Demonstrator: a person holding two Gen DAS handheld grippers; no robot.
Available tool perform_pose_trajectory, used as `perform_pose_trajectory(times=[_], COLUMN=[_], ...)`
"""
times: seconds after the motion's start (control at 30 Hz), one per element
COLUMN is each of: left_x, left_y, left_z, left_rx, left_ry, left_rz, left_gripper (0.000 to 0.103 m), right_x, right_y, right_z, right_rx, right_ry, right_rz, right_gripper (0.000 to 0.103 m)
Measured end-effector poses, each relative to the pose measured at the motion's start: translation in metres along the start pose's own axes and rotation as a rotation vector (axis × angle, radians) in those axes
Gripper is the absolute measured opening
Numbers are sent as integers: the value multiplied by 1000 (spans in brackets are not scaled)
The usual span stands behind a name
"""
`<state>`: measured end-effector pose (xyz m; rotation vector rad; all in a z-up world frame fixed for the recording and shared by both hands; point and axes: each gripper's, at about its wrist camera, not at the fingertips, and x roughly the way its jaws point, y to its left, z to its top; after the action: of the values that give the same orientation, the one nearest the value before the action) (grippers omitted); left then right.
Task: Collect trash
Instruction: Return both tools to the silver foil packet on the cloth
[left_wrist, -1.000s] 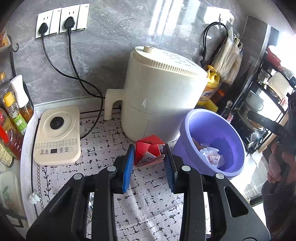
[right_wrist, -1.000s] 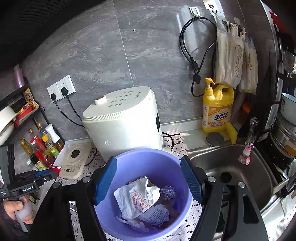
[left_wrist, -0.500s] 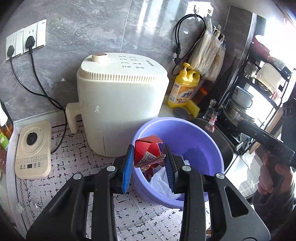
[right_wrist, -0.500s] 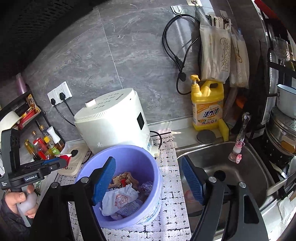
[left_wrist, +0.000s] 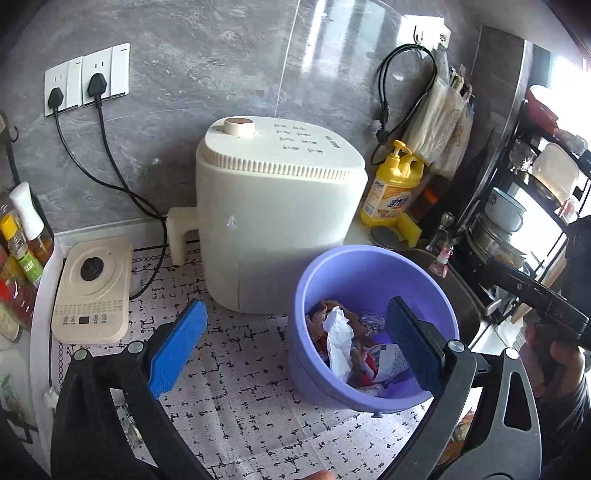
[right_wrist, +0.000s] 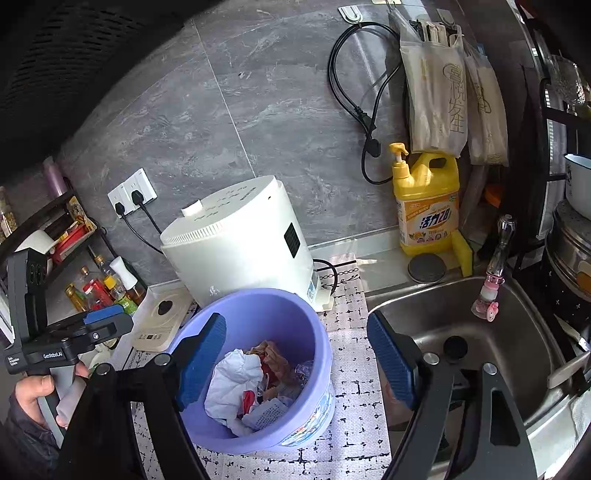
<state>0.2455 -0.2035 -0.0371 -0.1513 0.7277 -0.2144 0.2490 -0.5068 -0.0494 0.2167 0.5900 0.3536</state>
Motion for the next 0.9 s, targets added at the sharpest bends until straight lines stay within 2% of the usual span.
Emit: perform_pose_trajectory(times=[0.23,0.47,0.6,0.9], left_x=[-32,-58,-70,-84], left_y=[65,131,163,210], left_z=[-24,-52,-65,-97], left_rx=[-100,-168,-203,-233], left_ry=[-1,17,26,70], left_rz=[134,234,260,288], left_gripper=[97,97,97,97], right_x=[18,46,59,90], right_y=[47,110,146,216], right_z=[2,-9,-16,-39], right_rx=[-41,-88,-117,-165], right_ry=[10,64,89,154], right_rz=[92,155,182,232], right_gripper=[93,94,94,94])
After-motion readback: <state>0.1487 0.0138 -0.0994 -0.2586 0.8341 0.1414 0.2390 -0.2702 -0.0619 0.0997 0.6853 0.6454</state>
